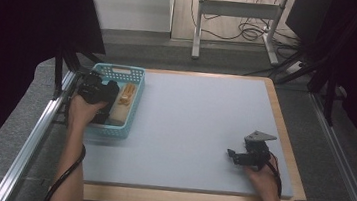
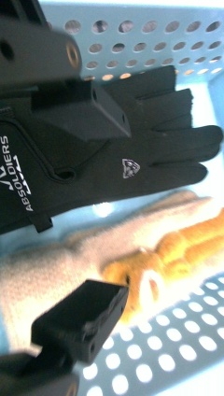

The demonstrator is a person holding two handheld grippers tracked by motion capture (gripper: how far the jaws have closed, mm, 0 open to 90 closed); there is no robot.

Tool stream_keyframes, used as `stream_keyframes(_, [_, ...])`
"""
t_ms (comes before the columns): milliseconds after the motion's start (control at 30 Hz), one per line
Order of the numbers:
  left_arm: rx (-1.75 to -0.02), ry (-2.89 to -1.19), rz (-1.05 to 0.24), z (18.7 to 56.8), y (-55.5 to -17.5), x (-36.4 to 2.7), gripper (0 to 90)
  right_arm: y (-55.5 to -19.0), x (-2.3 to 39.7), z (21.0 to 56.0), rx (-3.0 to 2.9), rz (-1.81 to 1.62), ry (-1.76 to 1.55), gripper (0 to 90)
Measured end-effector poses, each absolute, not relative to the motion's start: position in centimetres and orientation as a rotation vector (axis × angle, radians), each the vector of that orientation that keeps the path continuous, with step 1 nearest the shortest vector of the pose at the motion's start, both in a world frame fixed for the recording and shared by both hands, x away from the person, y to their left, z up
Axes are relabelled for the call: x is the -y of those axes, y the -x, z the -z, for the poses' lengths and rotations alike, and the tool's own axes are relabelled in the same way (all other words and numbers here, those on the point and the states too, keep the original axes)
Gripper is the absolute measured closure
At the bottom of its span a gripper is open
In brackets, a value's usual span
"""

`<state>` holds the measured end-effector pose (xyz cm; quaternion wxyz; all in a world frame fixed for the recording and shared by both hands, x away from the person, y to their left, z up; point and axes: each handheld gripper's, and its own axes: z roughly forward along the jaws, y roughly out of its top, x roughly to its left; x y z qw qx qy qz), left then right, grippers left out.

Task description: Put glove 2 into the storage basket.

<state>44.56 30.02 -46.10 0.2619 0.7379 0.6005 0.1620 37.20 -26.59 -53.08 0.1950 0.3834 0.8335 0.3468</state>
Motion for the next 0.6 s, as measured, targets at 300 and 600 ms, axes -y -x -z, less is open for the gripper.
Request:
stream_keyframes(300, [-1.592,-1.988,-0.446,46.2,-43.8,-30.3,10.7,-37.2,26.6,53.1,-2.336,-0.972,-1.075,16.1])
stream_keyframes(600, [-1.541,-1.974,-0.463,45.9,-42.8,-30.1,5.6,-37.2,26.6,53.1,-2.336,-0.972,-1.075,16.1])
